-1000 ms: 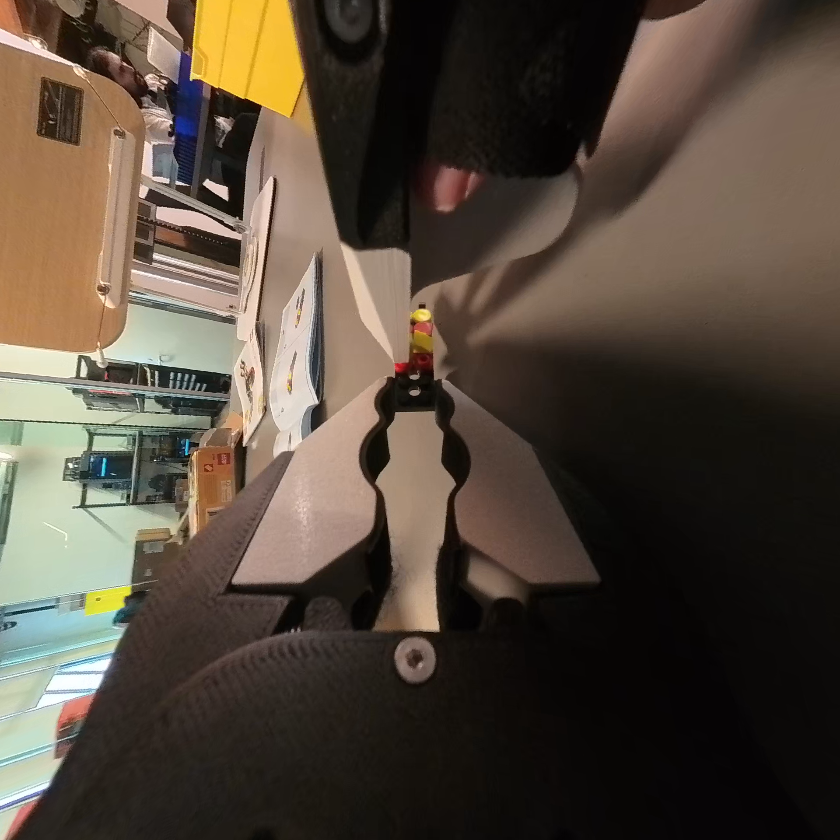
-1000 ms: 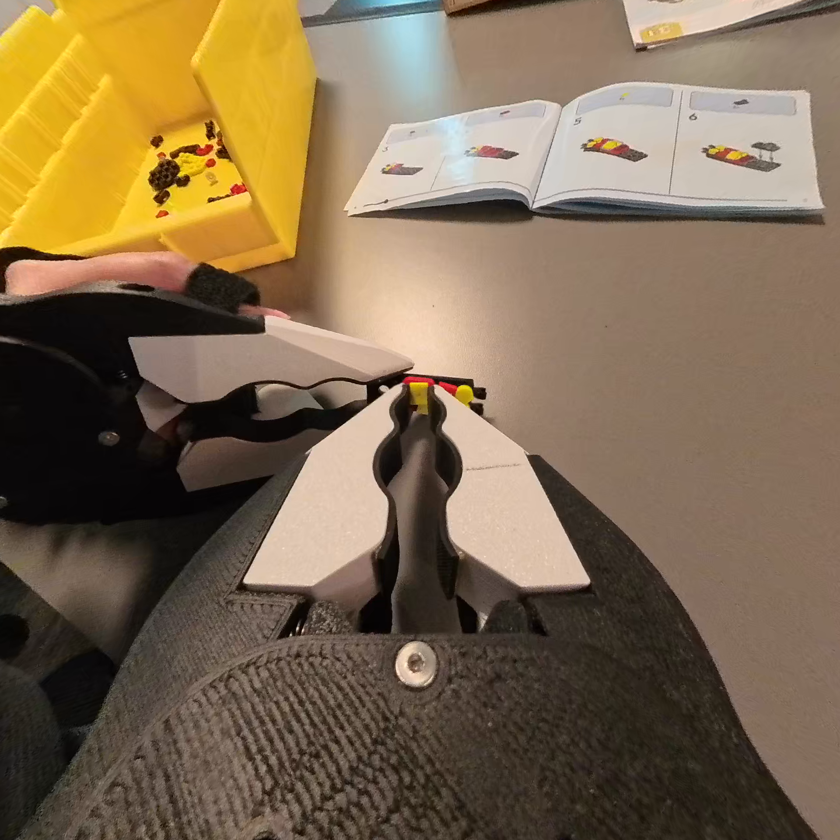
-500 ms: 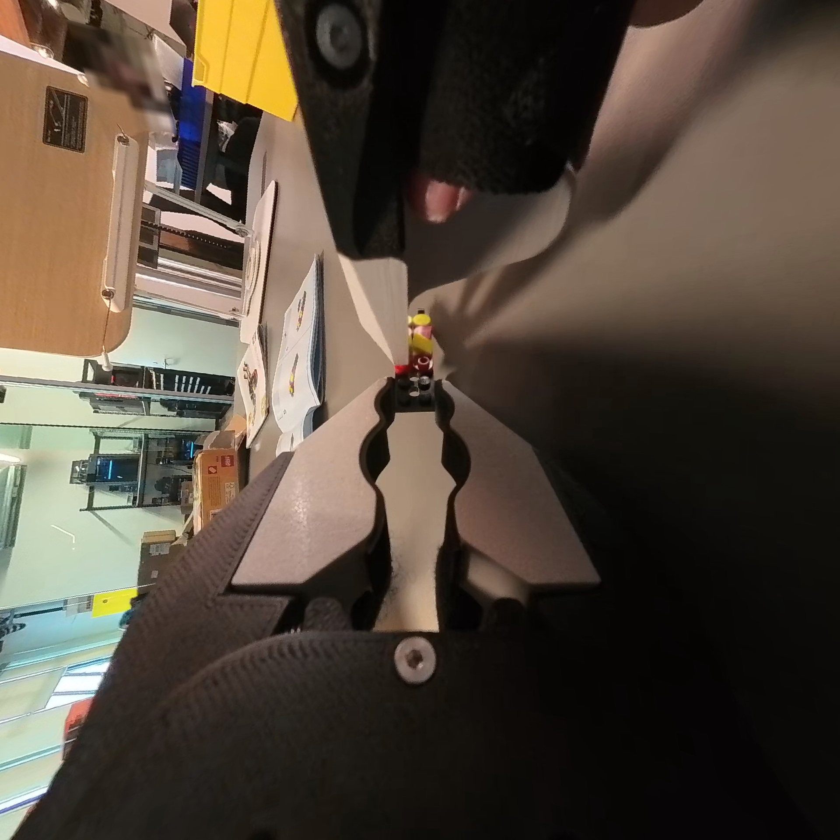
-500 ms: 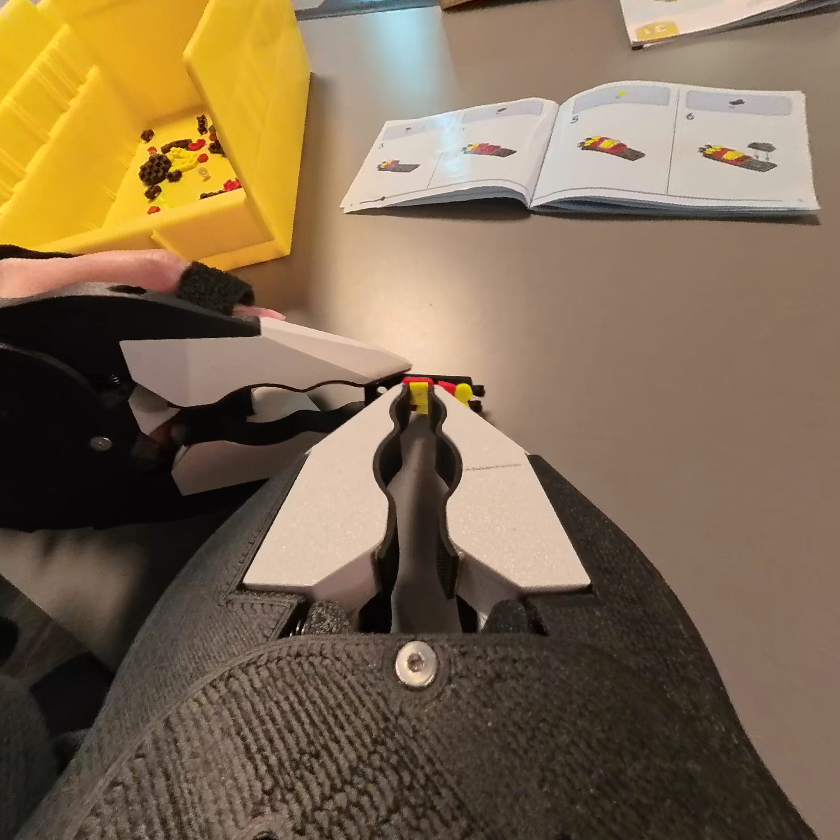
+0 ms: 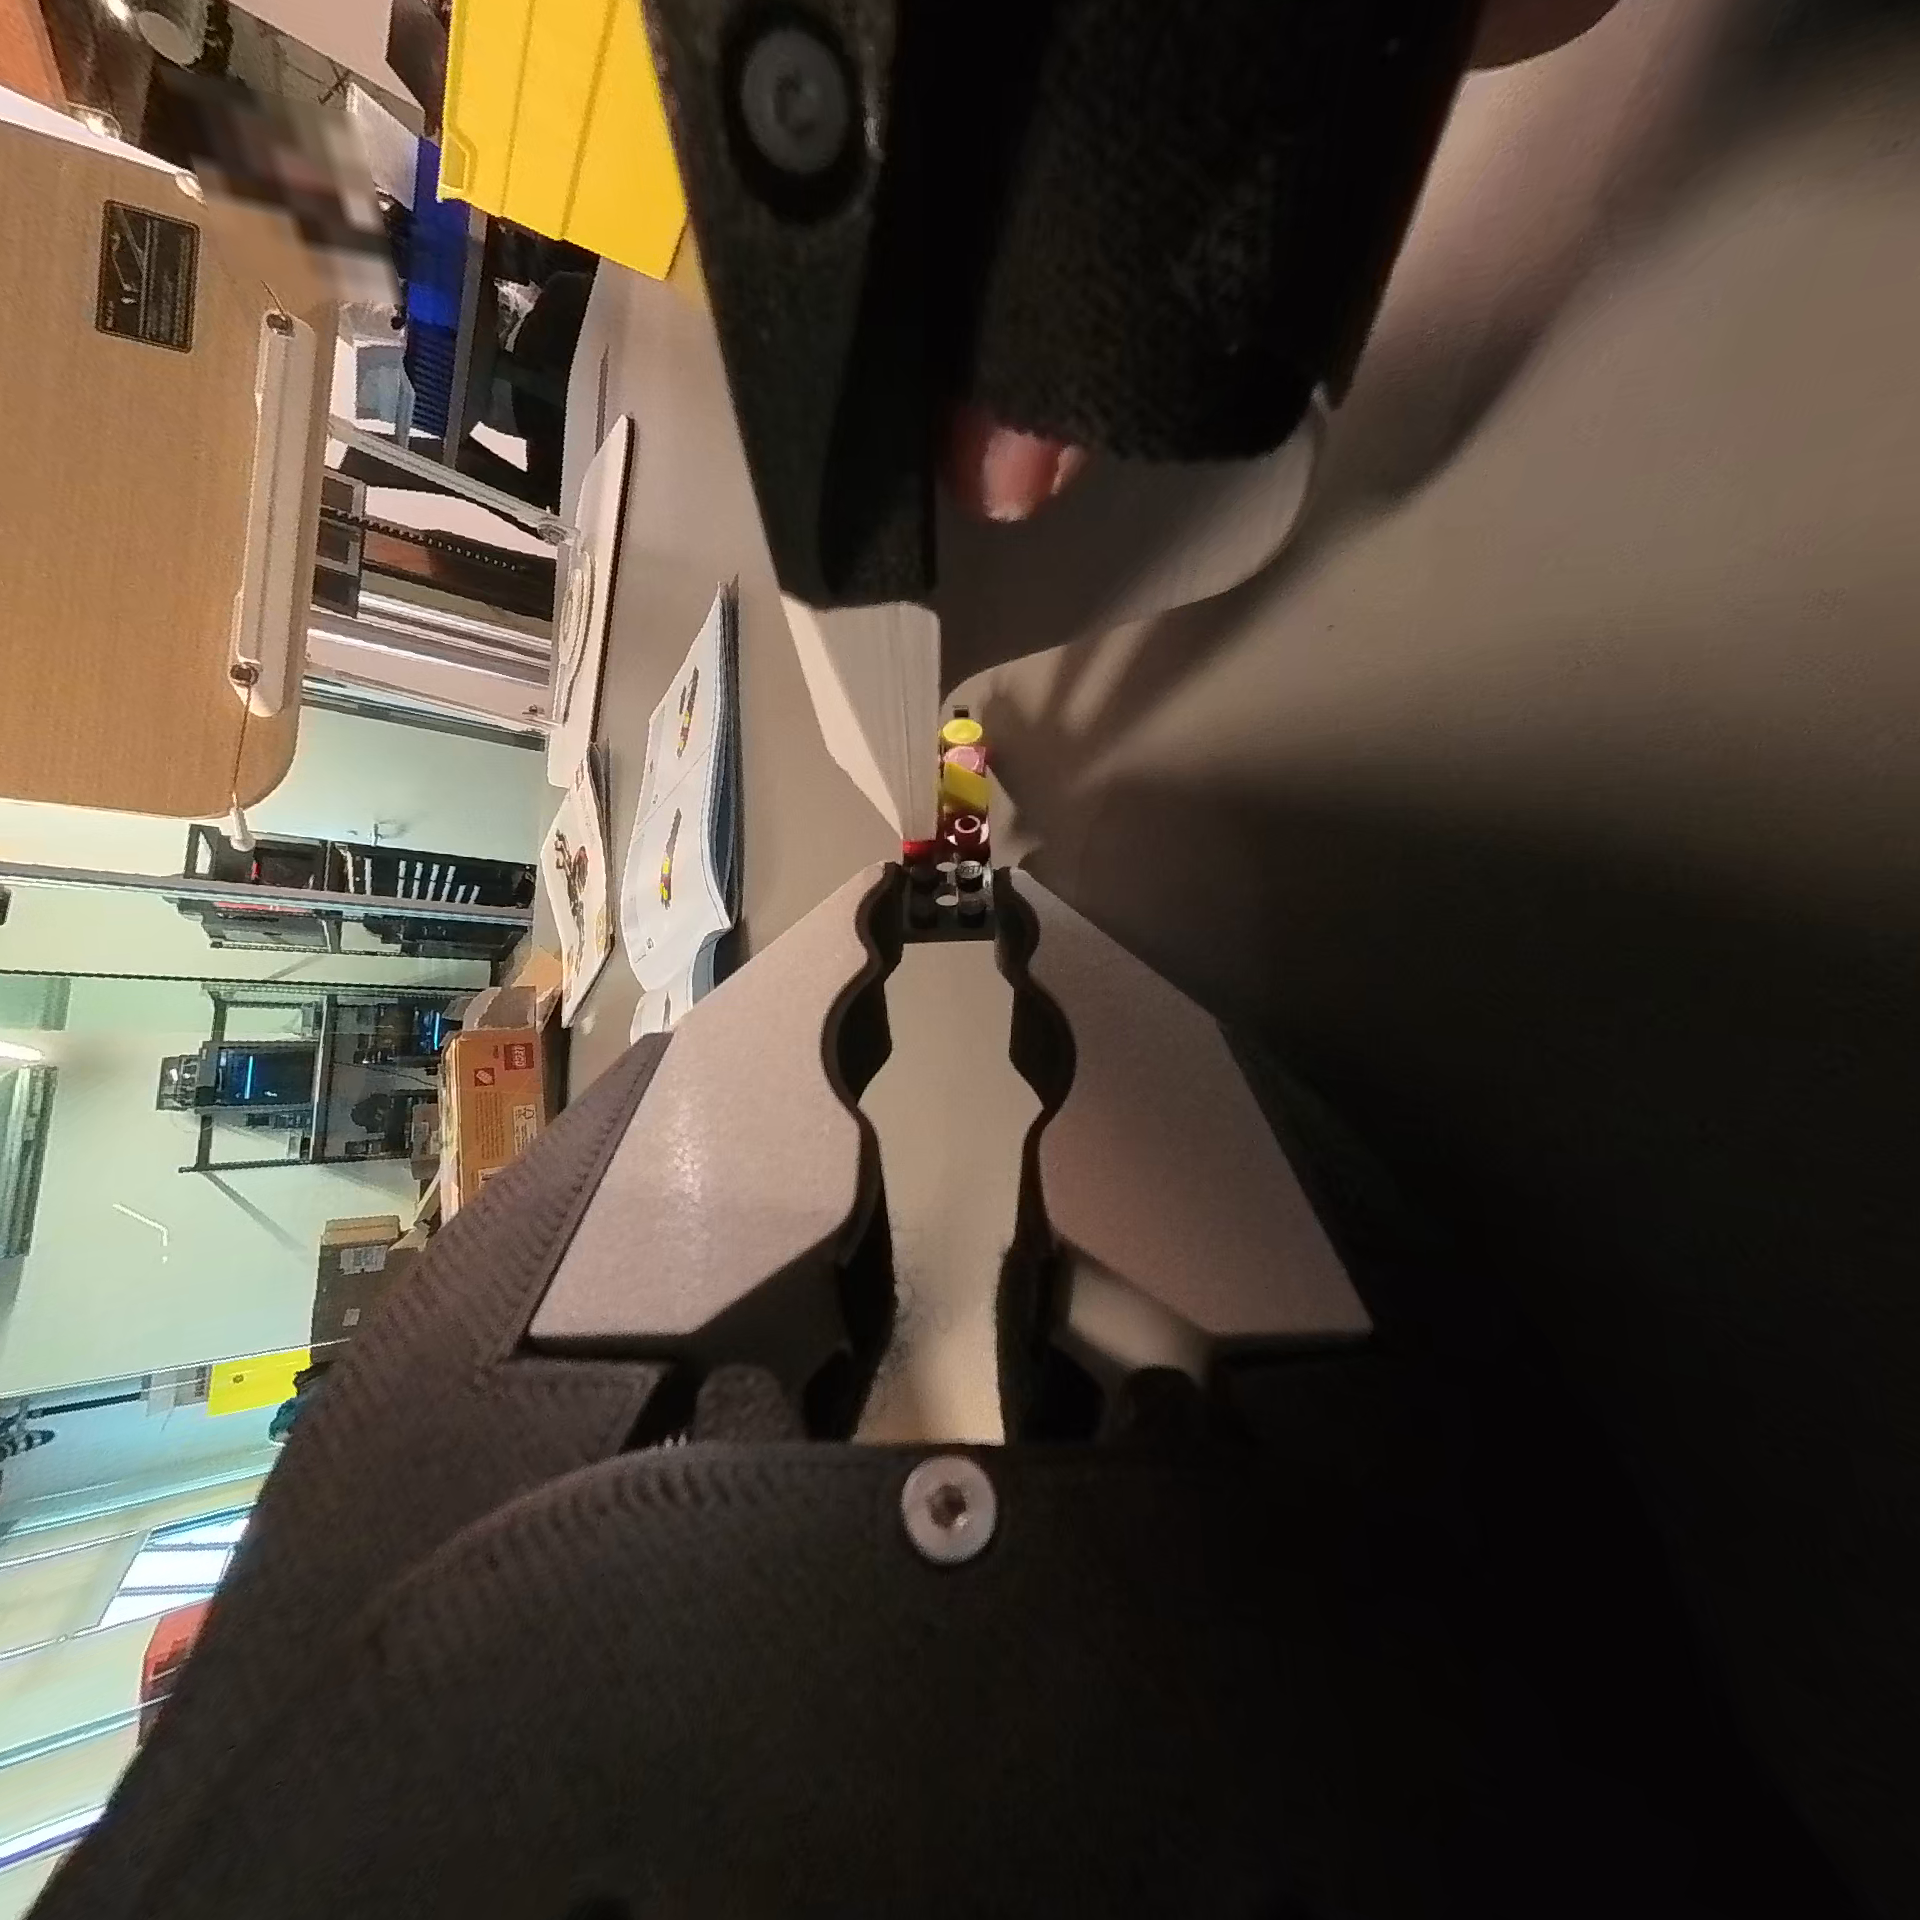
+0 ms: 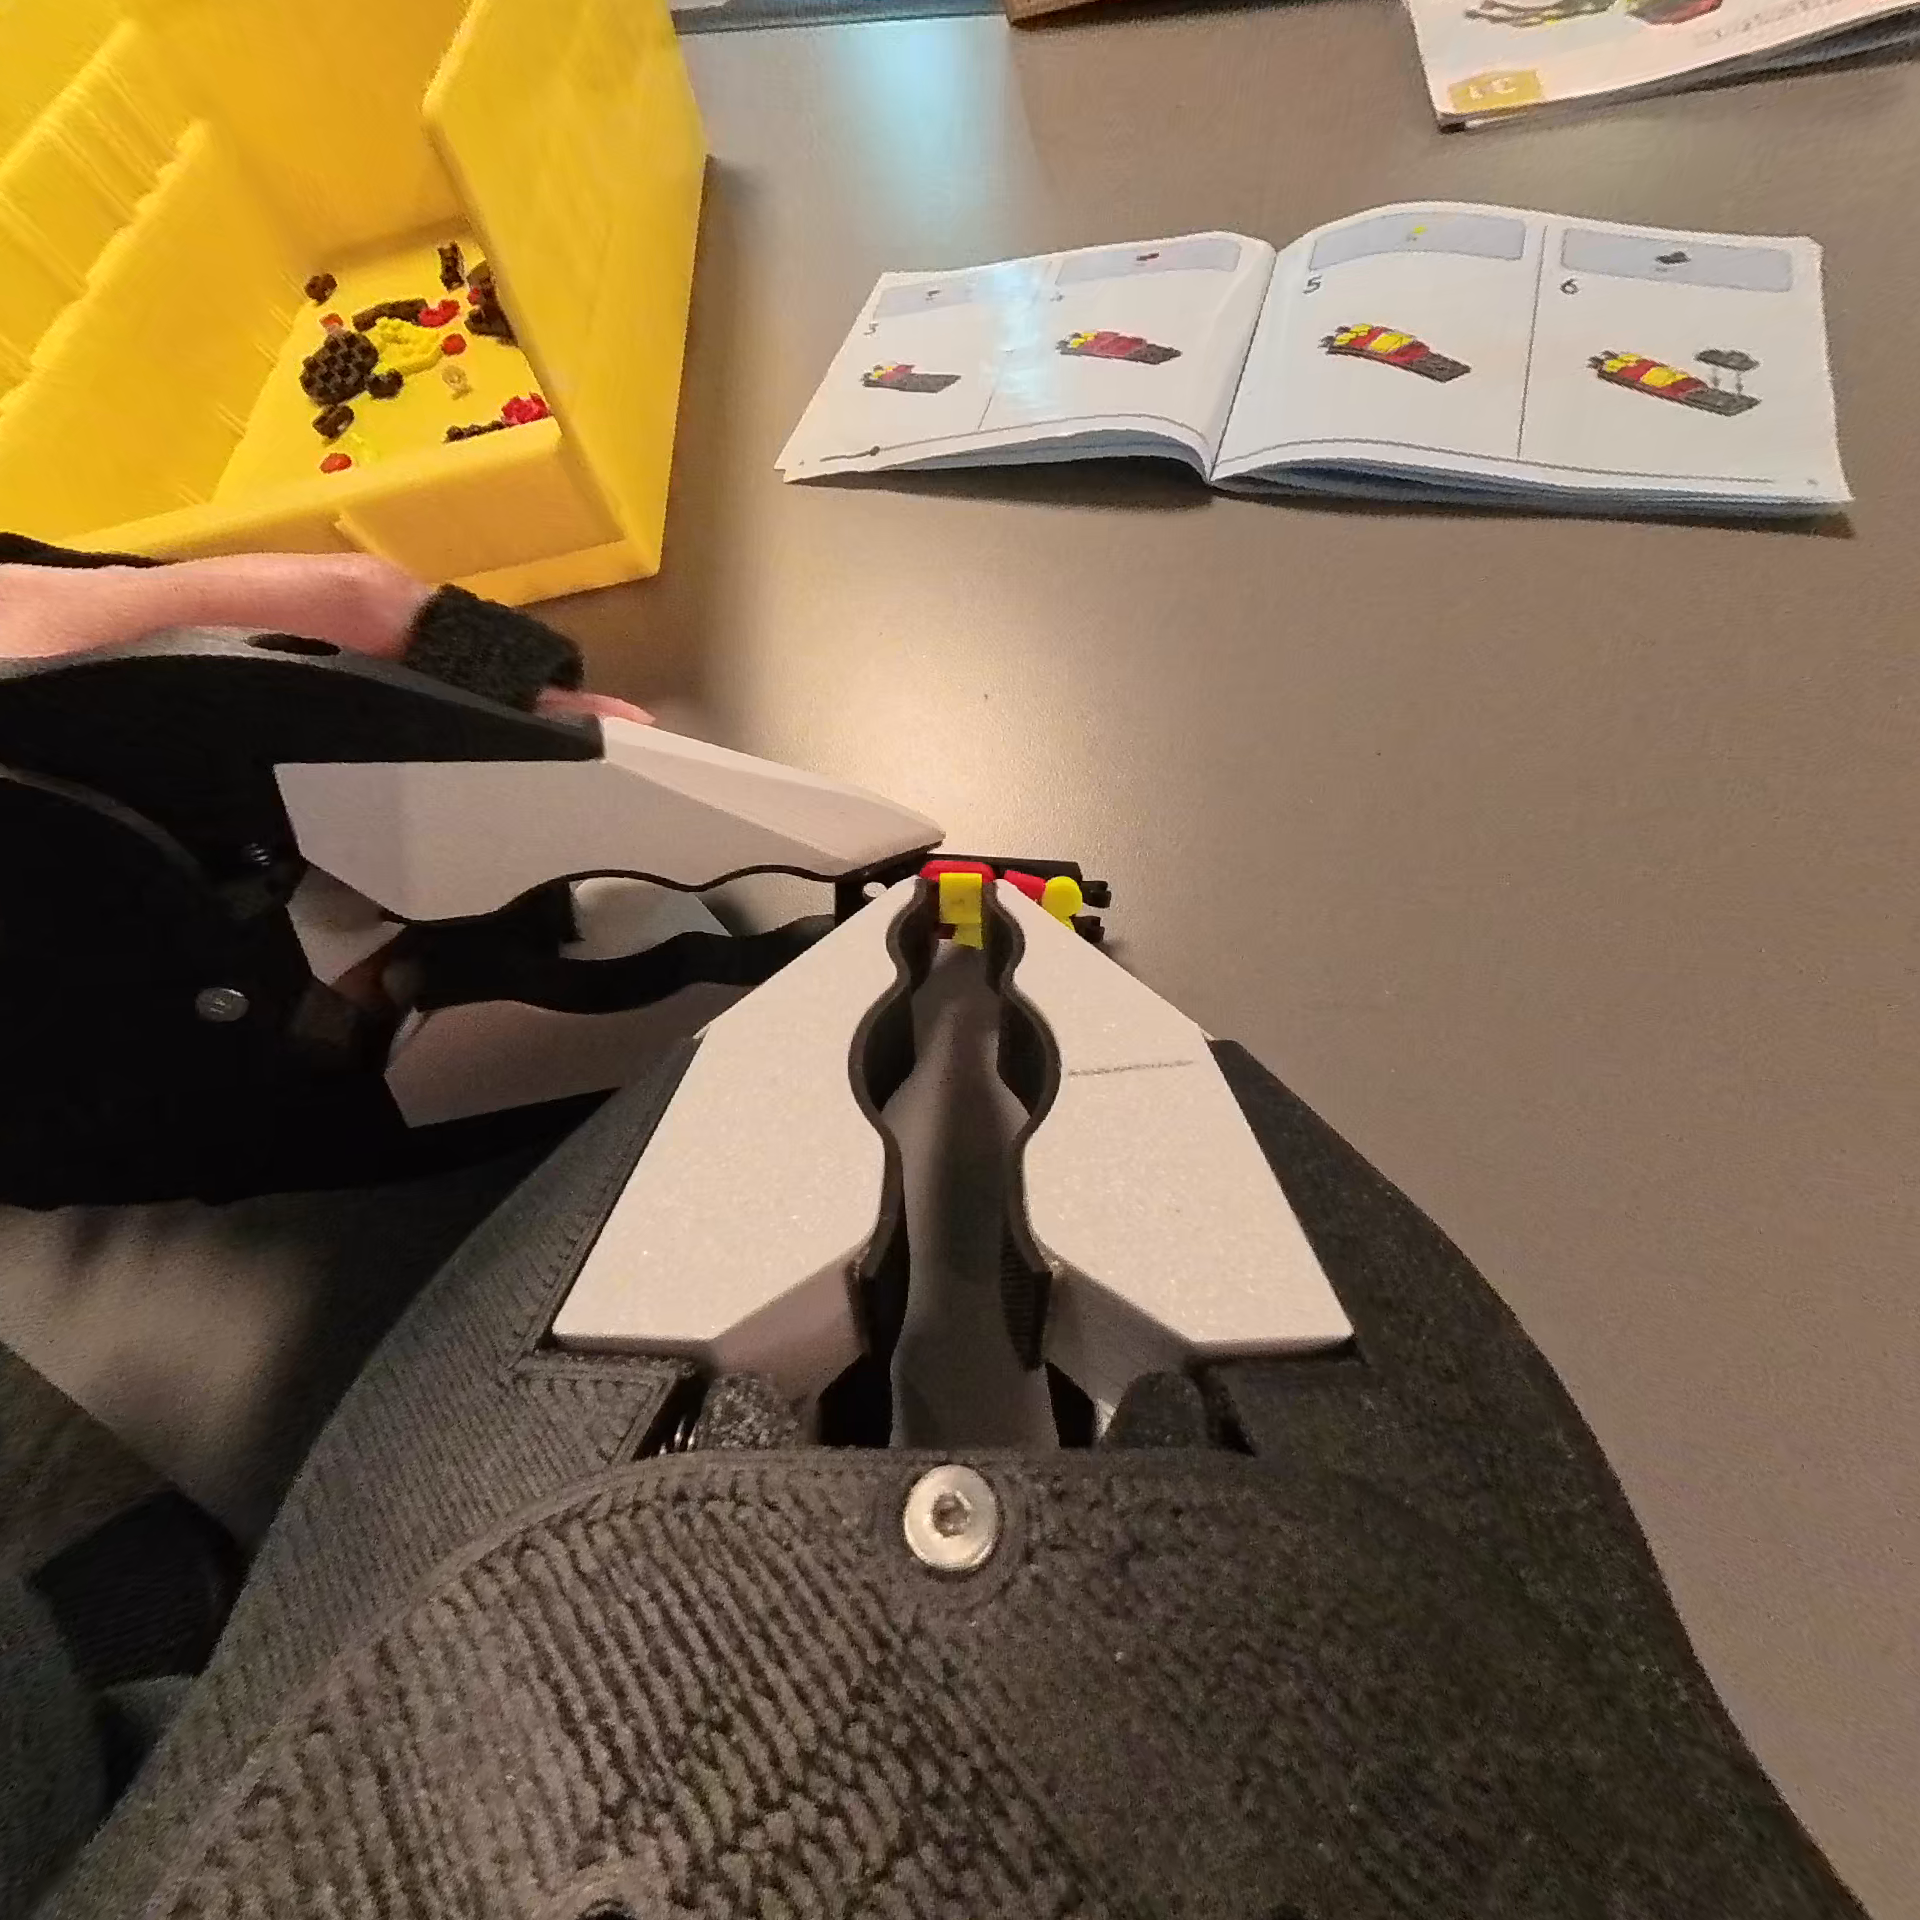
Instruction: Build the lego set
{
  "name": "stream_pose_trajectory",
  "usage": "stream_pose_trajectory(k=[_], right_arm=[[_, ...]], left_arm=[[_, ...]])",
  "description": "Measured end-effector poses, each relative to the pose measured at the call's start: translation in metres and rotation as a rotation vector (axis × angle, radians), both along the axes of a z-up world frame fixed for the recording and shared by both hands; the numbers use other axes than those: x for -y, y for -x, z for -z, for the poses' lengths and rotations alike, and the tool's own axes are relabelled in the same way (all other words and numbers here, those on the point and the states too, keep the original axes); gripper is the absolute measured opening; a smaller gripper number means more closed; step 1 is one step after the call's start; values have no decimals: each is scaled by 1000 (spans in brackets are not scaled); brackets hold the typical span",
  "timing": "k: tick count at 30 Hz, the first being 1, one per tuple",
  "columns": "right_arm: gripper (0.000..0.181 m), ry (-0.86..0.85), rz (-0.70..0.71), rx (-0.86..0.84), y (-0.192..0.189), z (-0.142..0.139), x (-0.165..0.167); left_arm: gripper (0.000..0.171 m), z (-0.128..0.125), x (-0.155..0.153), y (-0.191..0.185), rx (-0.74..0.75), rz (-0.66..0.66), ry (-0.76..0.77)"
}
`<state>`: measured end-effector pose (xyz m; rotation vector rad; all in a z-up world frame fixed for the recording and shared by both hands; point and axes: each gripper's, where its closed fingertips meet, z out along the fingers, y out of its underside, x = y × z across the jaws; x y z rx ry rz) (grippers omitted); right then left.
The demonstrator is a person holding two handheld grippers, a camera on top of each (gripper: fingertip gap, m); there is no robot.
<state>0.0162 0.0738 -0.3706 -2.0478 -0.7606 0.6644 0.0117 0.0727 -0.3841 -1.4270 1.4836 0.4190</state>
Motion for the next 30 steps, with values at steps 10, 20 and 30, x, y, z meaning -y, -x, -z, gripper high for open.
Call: stream_pose_trajectory(k=[10,20,30], right_arm=[[13,-4,18,-7,-2,-1,-2],[19,-31,43,-62,-10,-10,-7],[29,-600,-236,197,-14,-32,3]], left_arm=[[16,0,0,0,-1,3,-1],[17,0,0,-1,1,10,-2],[16,-1,0,-1,39,36,41]])
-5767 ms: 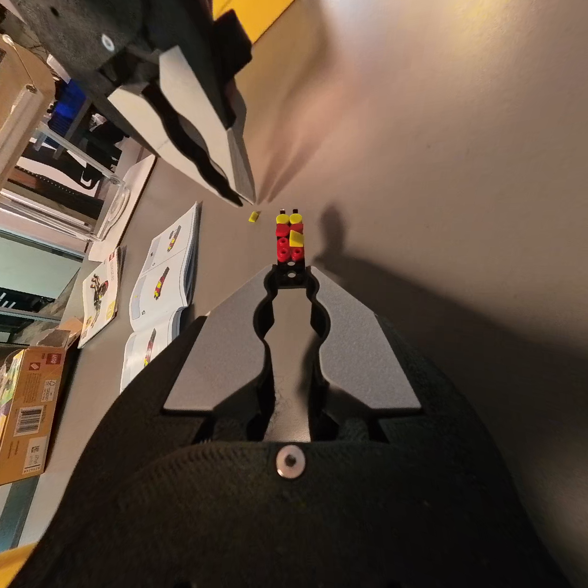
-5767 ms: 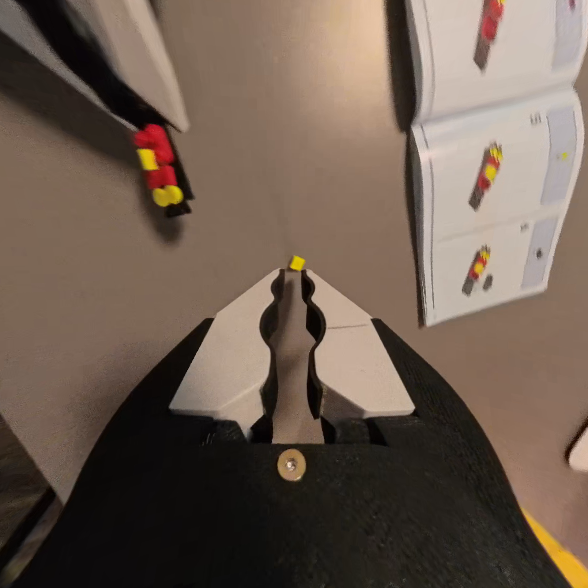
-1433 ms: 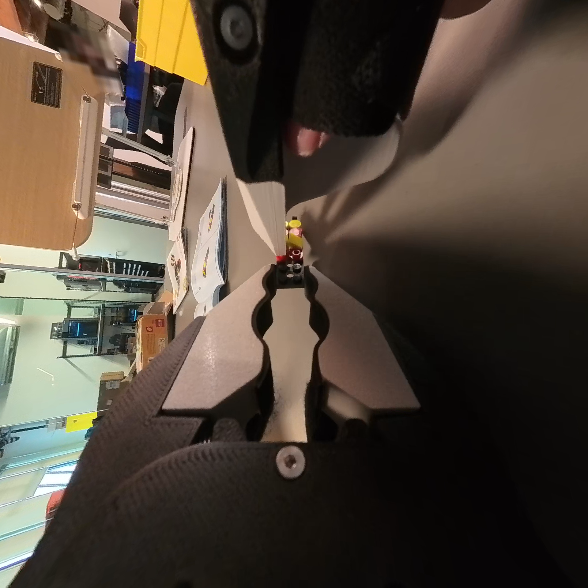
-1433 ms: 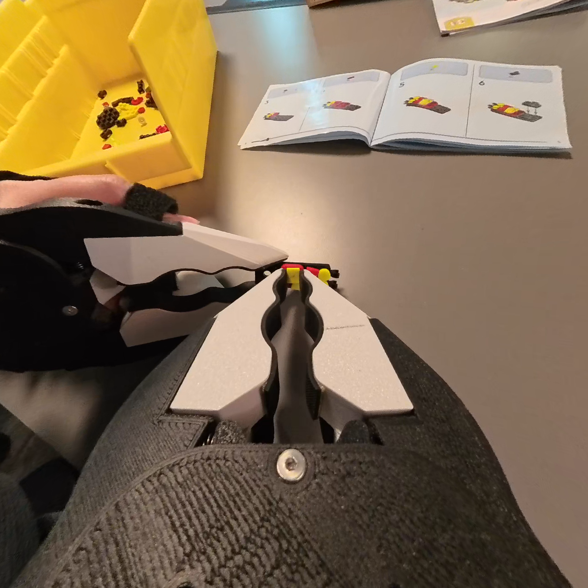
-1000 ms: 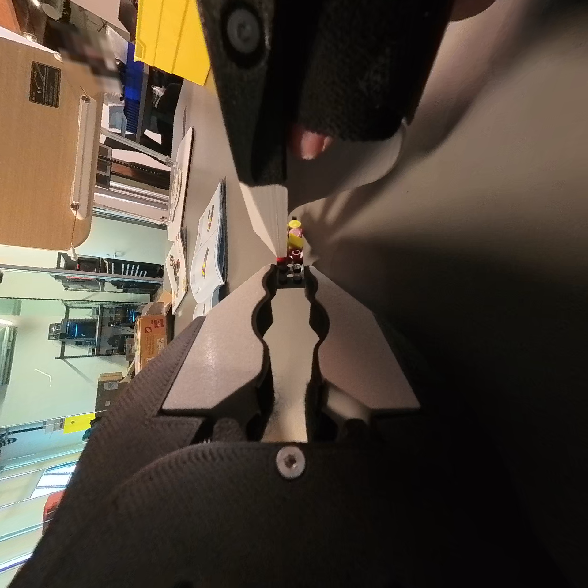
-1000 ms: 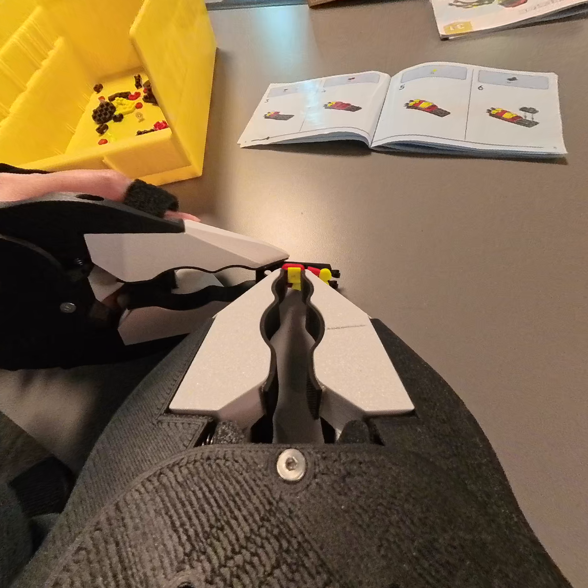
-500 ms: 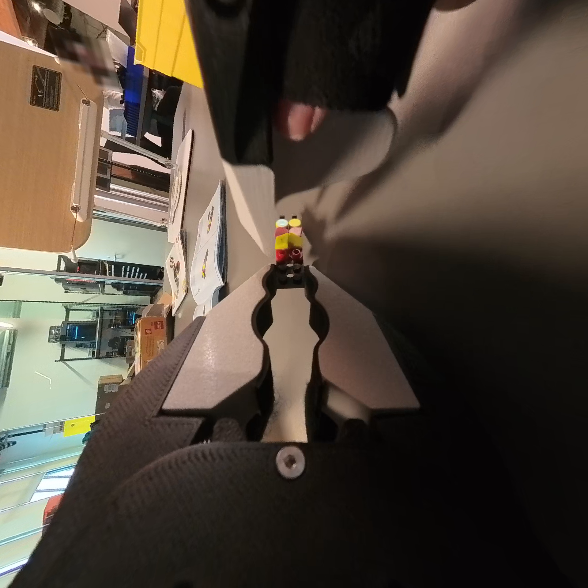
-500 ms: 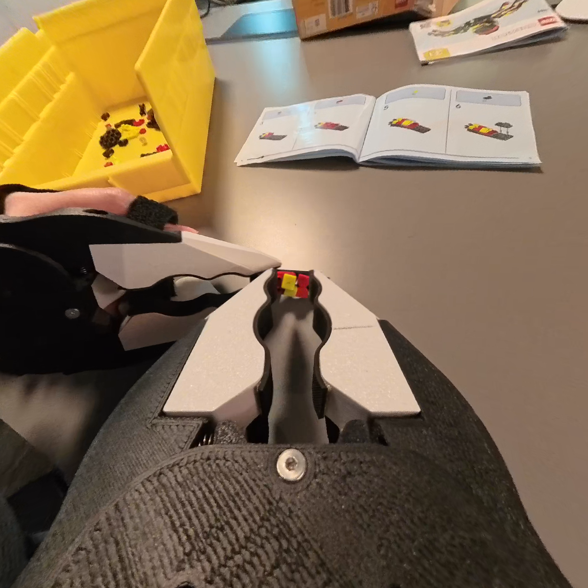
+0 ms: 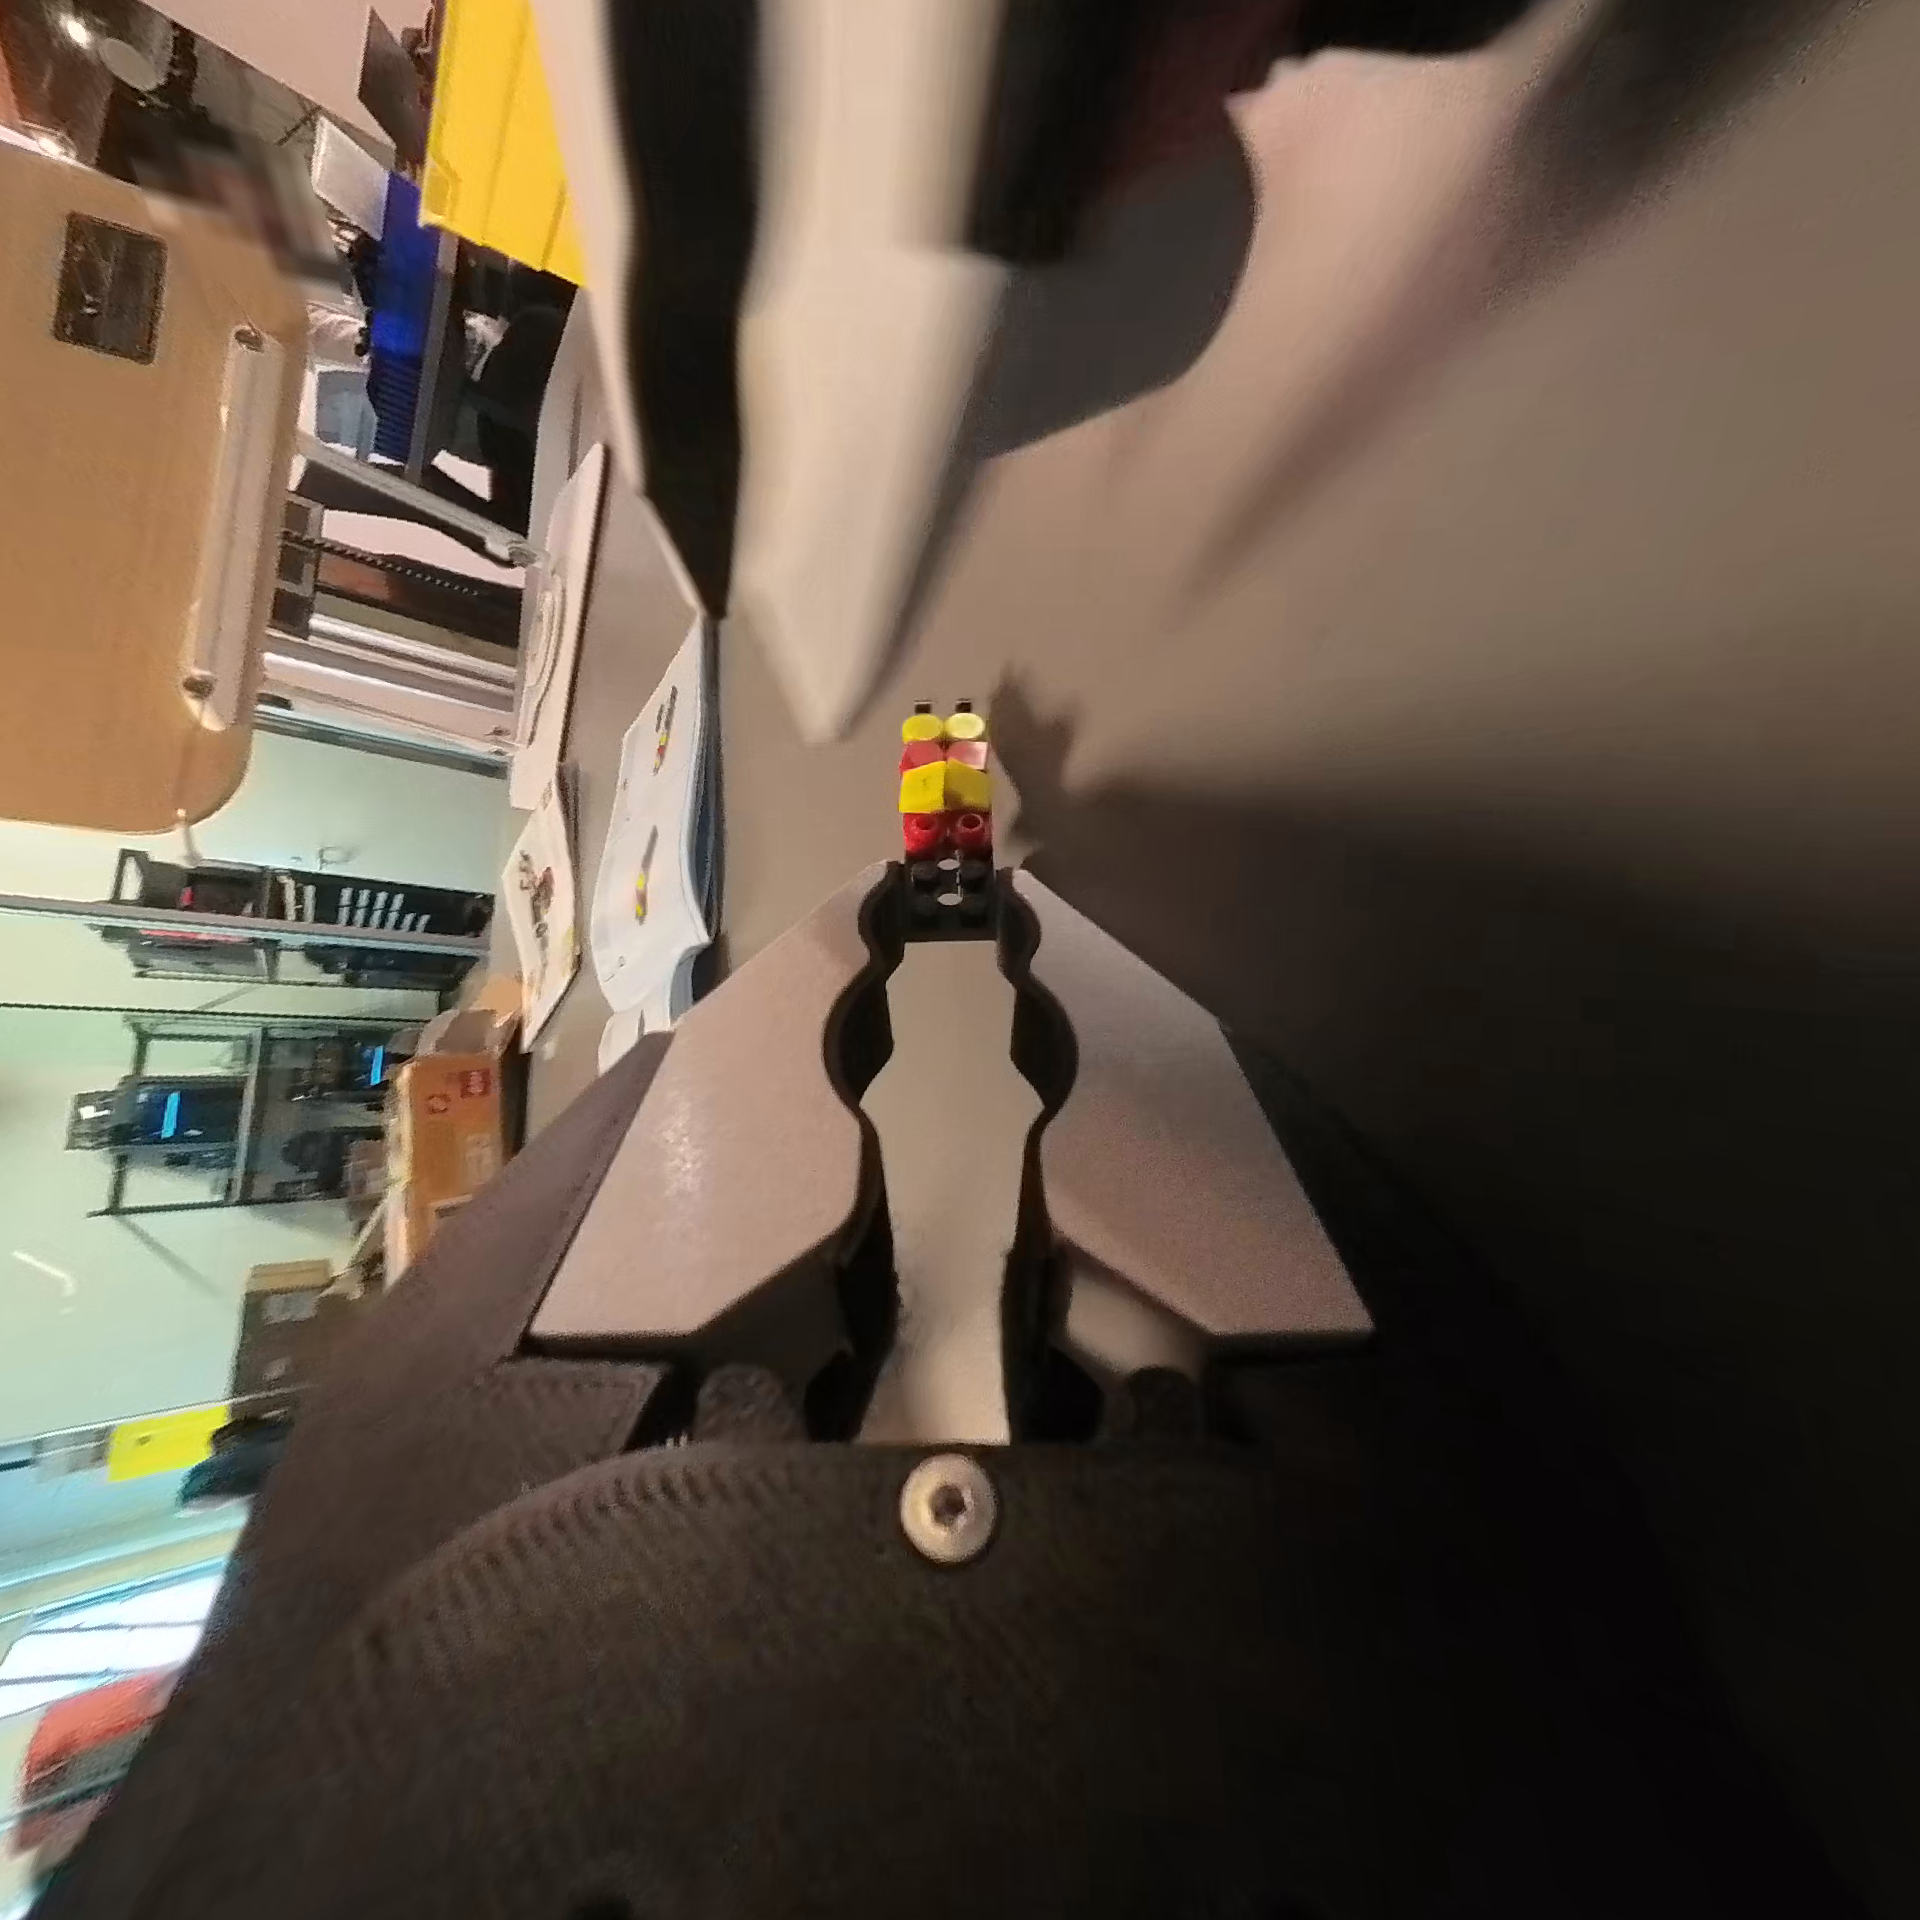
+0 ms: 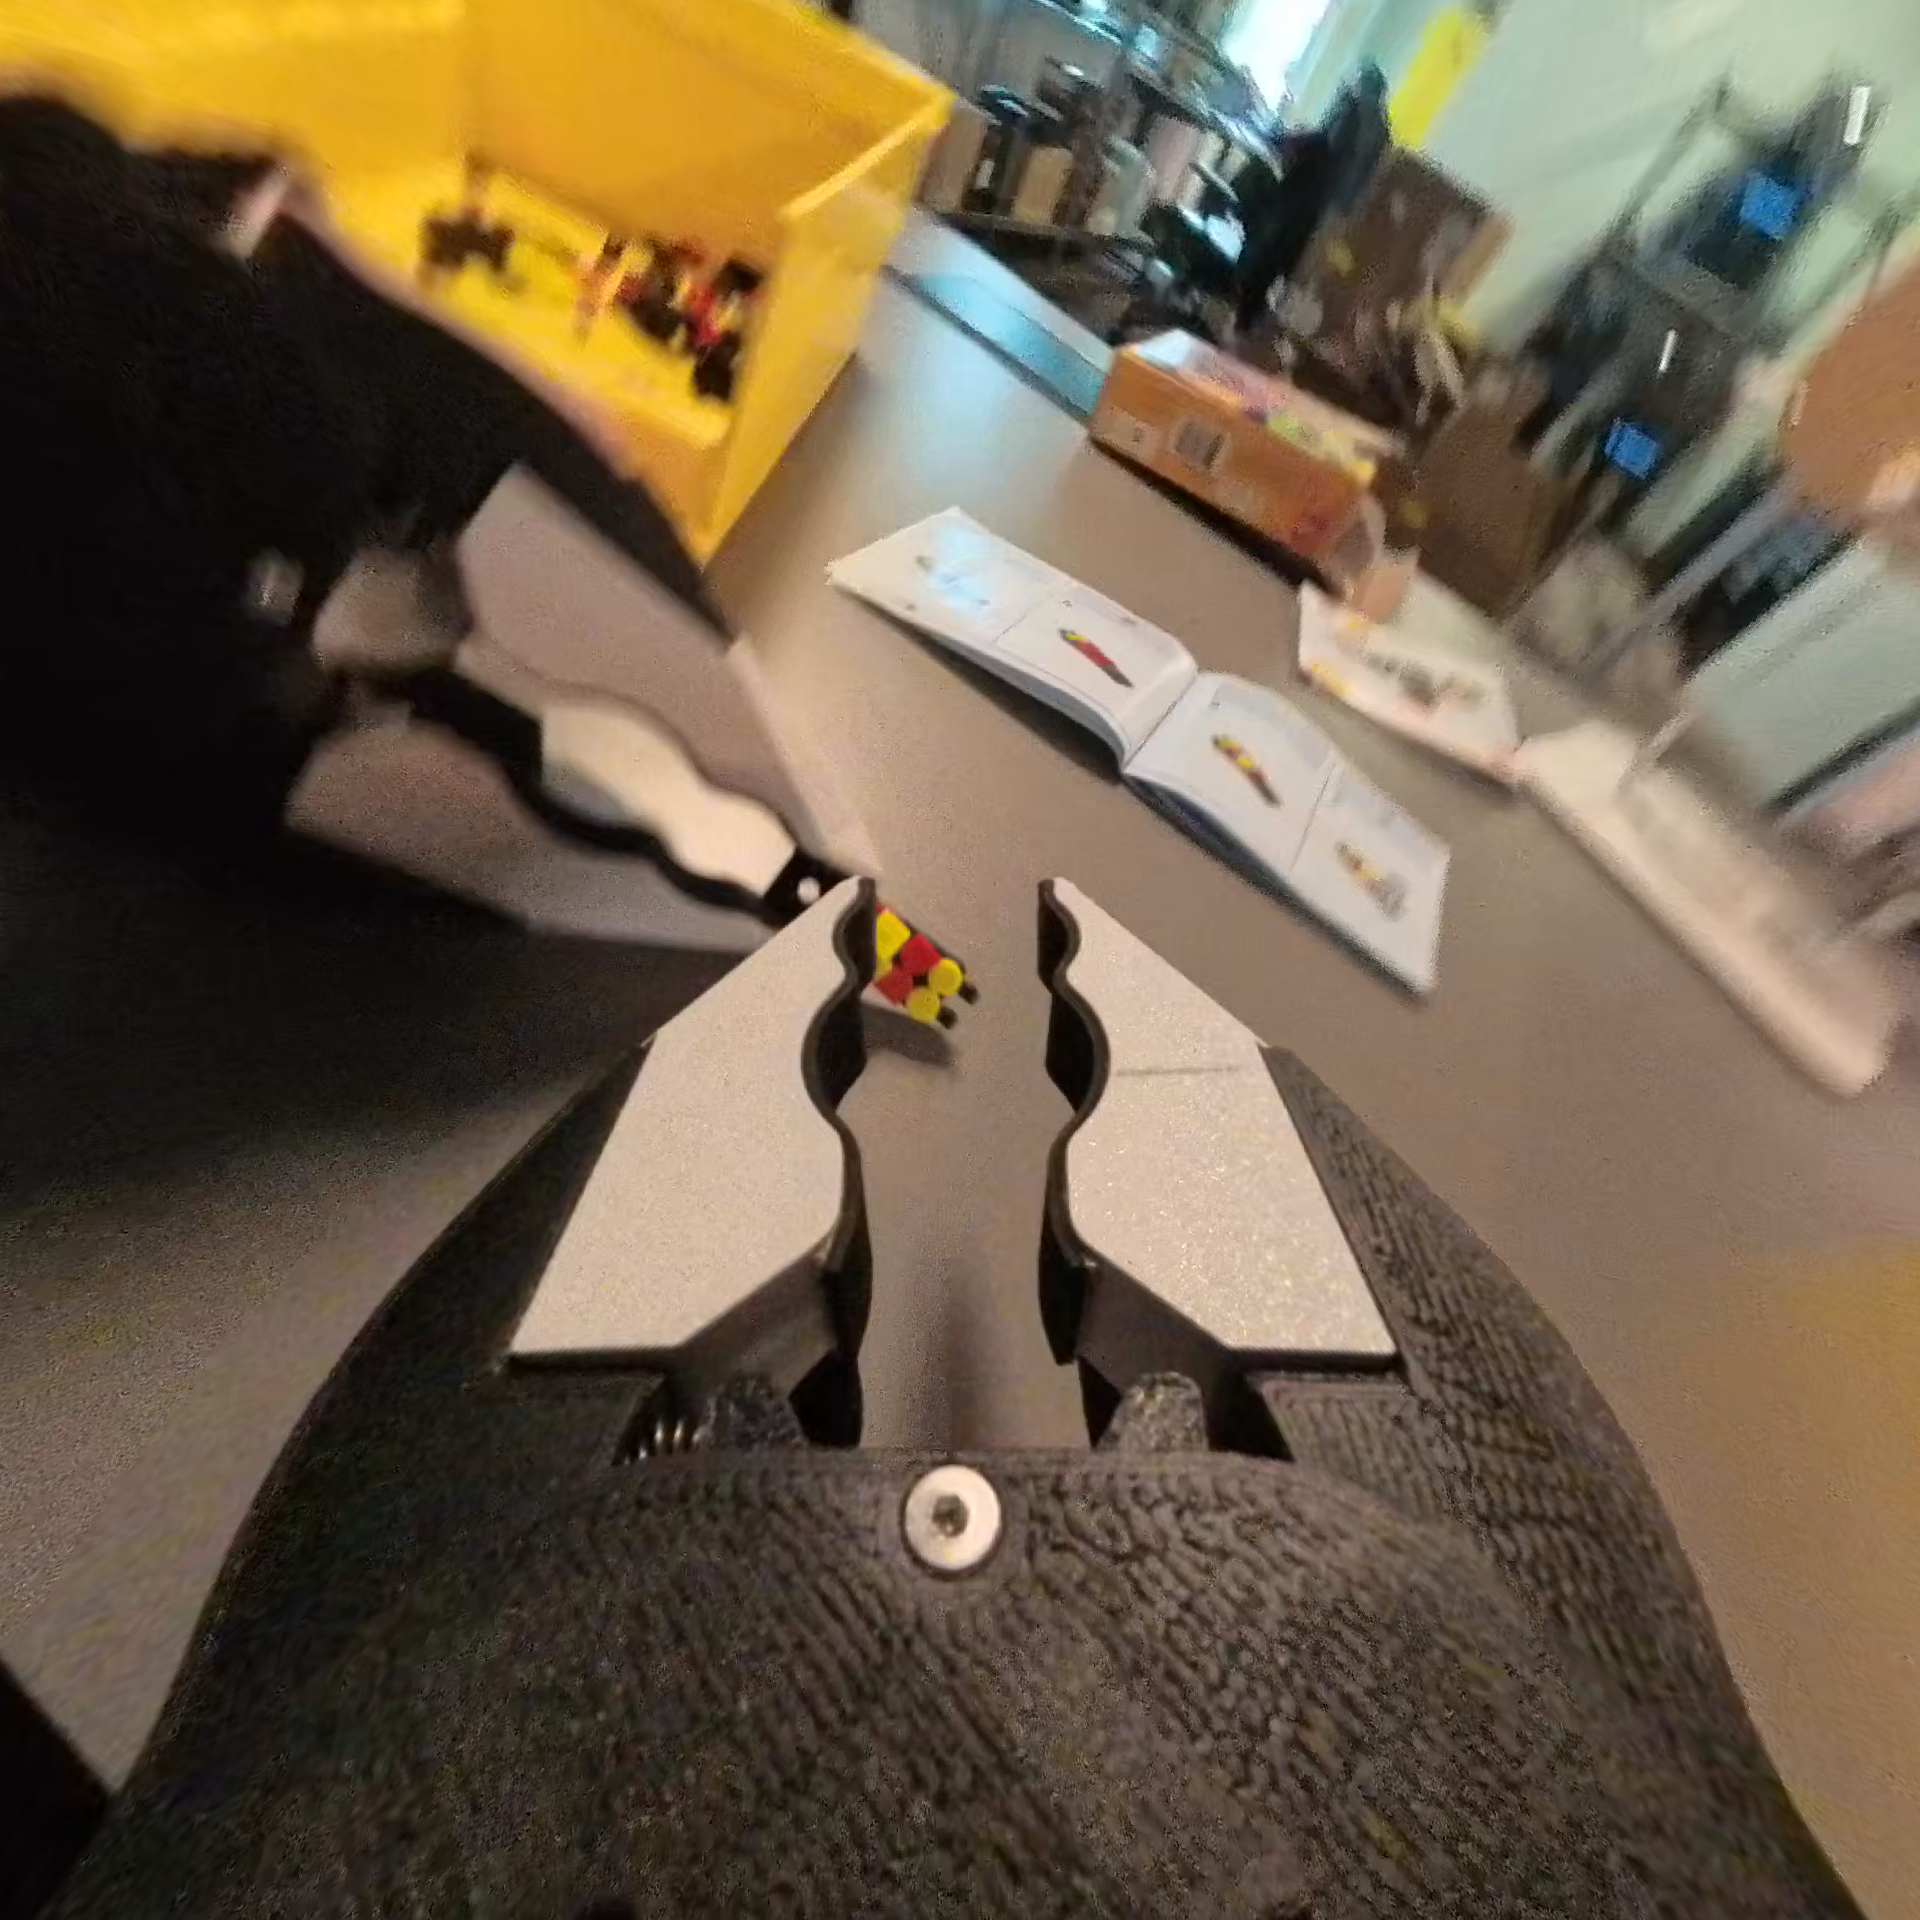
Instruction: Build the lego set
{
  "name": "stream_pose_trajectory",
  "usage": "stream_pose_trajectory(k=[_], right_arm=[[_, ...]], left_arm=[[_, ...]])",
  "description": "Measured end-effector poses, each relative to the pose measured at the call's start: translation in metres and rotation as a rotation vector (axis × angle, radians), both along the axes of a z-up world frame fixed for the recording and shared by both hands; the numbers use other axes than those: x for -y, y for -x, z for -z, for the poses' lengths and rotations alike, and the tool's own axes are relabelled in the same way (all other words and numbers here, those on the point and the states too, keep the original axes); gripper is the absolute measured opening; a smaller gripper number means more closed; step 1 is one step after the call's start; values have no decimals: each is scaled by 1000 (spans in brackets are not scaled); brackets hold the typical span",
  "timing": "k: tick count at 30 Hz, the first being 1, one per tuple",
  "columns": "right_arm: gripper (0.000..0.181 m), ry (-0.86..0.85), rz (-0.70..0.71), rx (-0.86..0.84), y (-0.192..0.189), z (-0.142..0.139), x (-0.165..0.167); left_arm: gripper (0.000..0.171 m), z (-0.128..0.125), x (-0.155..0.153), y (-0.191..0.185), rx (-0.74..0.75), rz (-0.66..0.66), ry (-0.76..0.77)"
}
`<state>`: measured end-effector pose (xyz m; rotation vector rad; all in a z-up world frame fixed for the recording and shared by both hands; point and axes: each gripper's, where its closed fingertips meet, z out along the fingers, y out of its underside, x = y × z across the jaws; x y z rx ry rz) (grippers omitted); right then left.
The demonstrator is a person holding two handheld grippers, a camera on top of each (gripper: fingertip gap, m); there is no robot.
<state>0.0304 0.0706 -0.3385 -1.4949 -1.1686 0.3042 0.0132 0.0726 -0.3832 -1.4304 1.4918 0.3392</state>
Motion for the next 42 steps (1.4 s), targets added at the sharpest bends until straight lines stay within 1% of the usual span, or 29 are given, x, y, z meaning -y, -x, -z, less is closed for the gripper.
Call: stream_pose_trajectory(k=[3,5,7,11,16,22,26,32,42], right_arm=[[30,-328,-111,330,-2,17,9],[30,-498,-150,475,0,25,12],[28,-620,-143,508,5,22,12],[30,-757,-114,522,14,13,9],[28,-803,-76,525,20,13,1],[24,-819,-55,521,20,14,-5],[16,-832,-58,538,21,17,-5],[15,-821,-60,532,21,18,-5],[15,-779,-85,506,20,20,-3]], left_arm=[[17,-2,-1,0,61,12,54],[17,-2,-2,1,116,13,113],[16,-3,-3,1,149,15,151],[17,-6,-3,1,200,17,199],[16,-15,-1,0,290,26,251],[16,-16,0,-1,306,35,260],[16,-17,1,-1,322,38,275],[16,-16,2,-1,335,42,297],[16,-14,6,-2,390,60,408]])
